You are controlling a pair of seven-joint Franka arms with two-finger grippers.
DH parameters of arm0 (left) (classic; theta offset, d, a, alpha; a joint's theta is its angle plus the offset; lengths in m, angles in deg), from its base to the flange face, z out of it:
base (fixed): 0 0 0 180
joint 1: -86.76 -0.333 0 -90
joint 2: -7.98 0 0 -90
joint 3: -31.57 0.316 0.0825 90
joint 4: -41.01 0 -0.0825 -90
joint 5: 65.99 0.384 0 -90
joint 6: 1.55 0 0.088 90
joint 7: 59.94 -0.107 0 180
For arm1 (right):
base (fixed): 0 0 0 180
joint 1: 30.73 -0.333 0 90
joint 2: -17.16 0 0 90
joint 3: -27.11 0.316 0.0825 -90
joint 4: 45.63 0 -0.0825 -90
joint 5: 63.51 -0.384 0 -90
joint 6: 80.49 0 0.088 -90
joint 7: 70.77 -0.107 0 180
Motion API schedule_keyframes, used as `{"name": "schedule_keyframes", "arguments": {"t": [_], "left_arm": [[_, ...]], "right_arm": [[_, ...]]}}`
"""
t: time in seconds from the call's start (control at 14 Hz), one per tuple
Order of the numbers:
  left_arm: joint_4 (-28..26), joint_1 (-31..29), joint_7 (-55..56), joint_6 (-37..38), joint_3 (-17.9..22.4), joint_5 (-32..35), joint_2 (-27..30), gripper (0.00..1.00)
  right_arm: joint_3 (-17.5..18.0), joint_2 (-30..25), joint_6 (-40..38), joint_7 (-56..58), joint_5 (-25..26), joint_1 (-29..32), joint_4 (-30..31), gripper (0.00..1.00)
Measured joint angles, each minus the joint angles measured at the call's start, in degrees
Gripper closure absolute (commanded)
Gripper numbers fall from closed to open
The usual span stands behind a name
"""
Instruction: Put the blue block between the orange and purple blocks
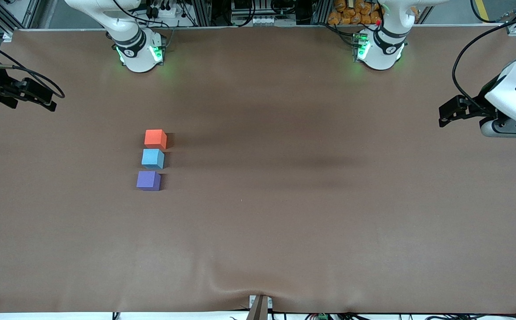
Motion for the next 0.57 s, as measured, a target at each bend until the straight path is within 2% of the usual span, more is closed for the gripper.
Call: {"name": "schedule_keyframes", "arguments": {"t": [0.57], "left_arm": [[0.0,0.0,0.0,0.0,0.0,0.0,0.0,0.0]], "right_arm": [[0.0,0.0,0.0,1.31,1.09,-0.03,0.0,0.0]]}}
